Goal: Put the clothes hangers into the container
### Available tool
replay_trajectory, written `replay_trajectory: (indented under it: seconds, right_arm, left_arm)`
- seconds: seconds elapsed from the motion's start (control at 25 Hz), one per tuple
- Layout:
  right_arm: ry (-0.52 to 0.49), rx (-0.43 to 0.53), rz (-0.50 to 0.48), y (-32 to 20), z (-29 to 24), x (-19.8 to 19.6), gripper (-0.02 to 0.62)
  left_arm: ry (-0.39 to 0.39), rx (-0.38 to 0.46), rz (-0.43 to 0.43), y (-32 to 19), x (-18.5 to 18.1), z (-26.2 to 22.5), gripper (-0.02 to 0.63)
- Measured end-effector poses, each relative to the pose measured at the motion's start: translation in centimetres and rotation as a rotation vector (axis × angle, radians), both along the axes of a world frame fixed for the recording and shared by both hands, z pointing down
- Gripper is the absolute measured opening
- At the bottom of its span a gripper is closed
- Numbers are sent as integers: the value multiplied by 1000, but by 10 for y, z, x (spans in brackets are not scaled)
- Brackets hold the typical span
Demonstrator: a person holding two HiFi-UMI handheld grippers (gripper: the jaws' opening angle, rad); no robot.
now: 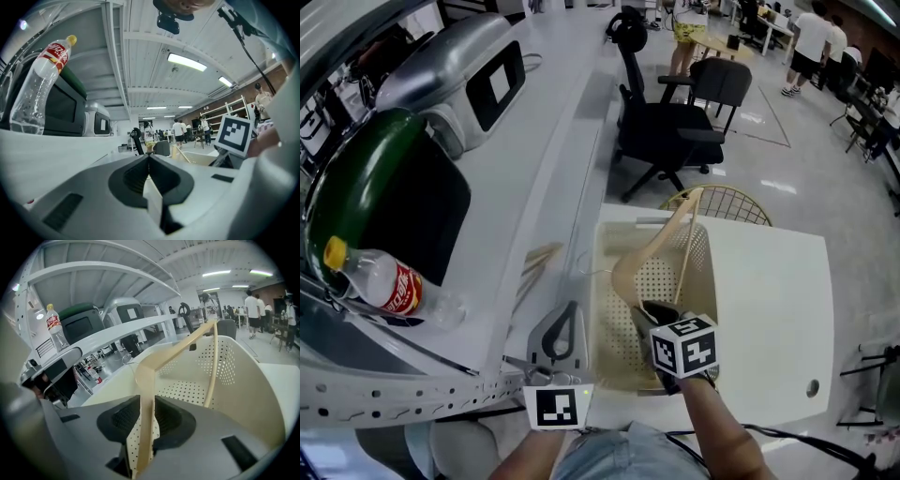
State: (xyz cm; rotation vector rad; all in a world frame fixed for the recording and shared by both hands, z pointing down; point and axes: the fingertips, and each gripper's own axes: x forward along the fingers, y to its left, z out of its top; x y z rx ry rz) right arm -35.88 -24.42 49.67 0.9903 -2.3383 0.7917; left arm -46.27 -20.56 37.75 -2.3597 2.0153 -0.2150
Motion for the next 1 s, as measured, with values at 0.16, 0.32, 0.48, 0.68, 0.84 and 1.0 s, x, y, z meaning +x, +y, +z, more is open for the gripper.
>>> replay_trajectory:
  seconds: [0.16,0.32,0.48,0.68,0.84,1.0]
  right_arm:
    - [-6,31,4,-1,-6,0,107]
    - [-36,81,14,0,-24,5,107]
    - [-79,164,24,2,-54,13,104]
    - [-129,325,42,7,-100,32,84]
    - [-146,465,62,10,-130,50,46]
    - [-134,568,87,13,-149,68,29]
  left_arm:
    - [-8,8,12,1,5,-2,12]
    - [-8,17,19,3,14,-9,12]
    - [-9,39,27,6,27,-22,11]
    - [22,59,30,6,42,-39,11]
    - [4,95,32,4,53,-52,12]
    - [-7,107,23,1,59,-61,12]
